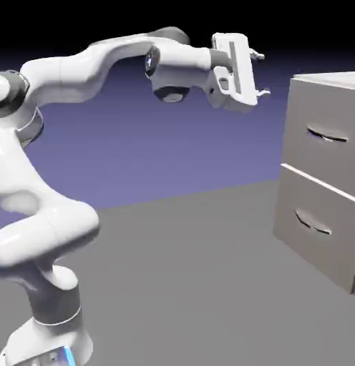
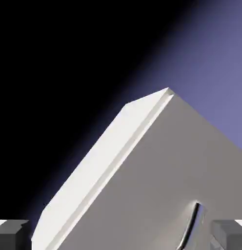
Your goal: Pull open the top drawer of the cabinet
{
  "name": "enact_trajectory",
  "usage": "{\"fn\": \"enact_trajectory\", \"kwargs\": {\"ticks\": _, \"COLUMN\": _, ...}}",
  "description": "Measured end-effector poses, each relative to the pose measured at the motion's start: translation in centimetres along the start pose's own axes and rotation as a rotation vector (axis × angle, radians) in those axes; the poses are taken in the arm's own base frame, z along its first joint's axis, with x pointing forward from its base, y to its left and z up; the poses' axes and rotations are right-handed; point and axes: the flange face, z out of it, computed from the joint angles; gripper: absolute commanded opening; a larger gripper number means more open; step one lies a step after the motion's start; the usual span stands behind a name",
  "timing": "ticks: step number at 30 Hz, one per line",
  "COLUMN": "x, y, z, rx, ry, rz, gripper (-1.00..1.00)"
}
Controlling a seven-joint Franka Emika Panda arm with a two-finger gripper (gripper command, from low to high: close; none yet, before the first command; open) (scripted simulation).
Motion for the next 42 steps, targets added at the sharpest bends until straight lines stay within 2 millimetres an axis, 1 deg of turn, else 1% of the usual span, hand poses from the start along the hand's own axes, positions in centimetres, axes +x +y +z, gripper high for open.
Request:
{"fn": "enact_trajectory", "kwargs": {"ticks": 6, "x": -1.7, "y": 3.0, "z": 4.5, "rx": 0.031, "ry": -0.043, "rz": 0.126, "gripper": 0.00}}
{"fn": "enact_trajectory", "kwargs": {"ticks": 12, "x": -2.2, "y": 7.2, "z": 9.7, "rx": 0.046, "ry": -0.084, "rz": 0.270, "gripper": 0.00}}
{"fn": "enact_trajectory", "kwargs": {"ticks": 17, "x": -1.8, "y": 11.5, "z": 14.2, "rx": 0.053, "ry": -0.110, "rz": 0.406, "gripper": 0.00}}
{"fn": "enact_trajectory", "kwargs": {"ticks": 23, "x": -0.1, "y": 17.4, "z": 19.6, "rx": 0.062, "ry": -0.126, "rz": 0.595, "gripper": 0.00}}
{"fn": "enact_trajectory", "kwargs": {"ticks": 25, "x": 0.0, "y": 17.7, "z": 19.8, "rx": 0.062, "ry": -0.127, "rz": 0.604, "gripper": 0.00}}
{"fn": "enact_trajectory", "kwargs": {"ticks": 31, "x": -0.5, "y": 17.3, "z": 24.3, "rx": 0.062, "ry": -0.127, "rz": 0.604, "gripper": 0.00}}
{"fn": "enact_trajectory", "kwargs": {"ticks": 32, "x": -0.5, "y": 17.3, "z": 24.7, "rx": 0.062, "ry": -0.127, "rz": 0.604, "gripper": -1.00}}
{"fn": "enact_trajectory", "kwargs": {"ticks": 34, "x": -0.5, "y": 17.3, "z": 24.7, "rx": 0.062, "ry": -0.127, "rz": 0.604, "gripper": -1.00}}
{"fn": "enact_trajectory", "kwargs": {"ticks": 42, "x": 0.1, "y": 17.8, "z": 18.7, "rx": 0.062, "ry": -0.127, "rz": 0.605, "gripper": -1.00}}
